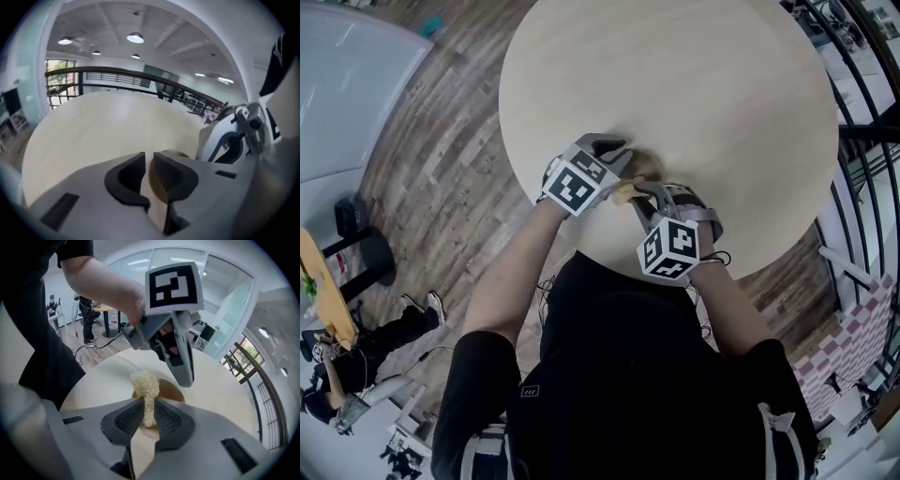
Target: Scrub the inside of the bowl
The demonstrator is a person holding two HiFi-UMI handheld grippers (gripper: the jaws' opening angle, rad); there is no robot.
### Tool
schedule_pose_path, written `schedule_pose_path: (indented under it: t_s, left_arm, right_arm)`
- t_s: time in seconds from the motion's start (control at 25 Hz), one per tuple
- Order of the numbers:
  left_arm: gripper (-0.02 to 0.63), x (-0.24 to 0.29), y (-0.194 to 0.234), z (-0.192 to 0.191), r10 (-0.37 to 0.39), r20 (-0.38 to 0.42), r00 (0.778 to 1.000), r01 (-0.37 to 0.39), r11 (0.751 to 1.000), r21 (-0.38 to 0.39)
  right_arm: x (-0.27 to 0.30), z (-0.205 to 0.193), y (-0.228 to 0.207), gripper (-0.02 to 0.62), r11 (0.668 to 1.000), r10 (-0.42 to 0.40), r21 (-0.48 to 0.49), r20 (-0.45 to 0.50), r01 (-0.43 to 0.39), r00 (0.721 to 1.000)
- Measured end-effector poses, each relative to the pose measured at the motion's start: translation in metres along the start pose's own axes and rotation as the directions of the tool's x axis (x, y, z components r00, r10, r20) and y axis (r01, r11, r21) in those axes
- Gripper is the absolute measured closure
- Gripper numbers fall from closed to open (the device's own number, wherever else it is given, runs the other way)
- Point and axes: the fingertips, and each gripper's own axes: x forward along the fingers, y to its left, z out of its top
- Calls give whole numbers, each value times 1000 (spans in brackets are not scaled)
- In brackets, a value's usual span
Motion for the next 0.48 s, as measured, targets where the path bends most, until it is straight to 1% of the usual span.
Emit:
schedule_pose_path:
  t_s: [0.04,0.12,0.2,0.24,0.32,0.36,0.48]
  left_arm:
    - [552,6,-1,0,-4,-31,1000,6,998,68]
    - [561,15,-4,-3,-20,-86,996,34,986,163]
    - [566,22,-7,-7,-40,-135,990,70,972,225]
    - [568,25,-8,-10,-49,-155,987,86,966,243]
    - [581,29,-10,-15,-64,-182,981,109,962,251]
    - [583,31,-10,-17,-71,-186,980,115,964,240]
    - [584,31,-10,-17,-88,-187,978,120,978,169]
  right_arm:
    - [1,1,1,522,1000,5,-2,-2,-5,1000]
    - [4,1,4,522,1000,17,-7,-12,-17,1000]
    - [8,0,7,522,999,31,-11,-22,-31,999]
    - [9,-1,7,522,999,37,-13,-27,-38,999]
    - [11,-4,9,522,998,53,-19,-37,-54,998]
    - [13,-6,10,522,998,62,-24,-41,-63,997]
    - [18,-10,15,522,993,96,-58,-43,-99,994]
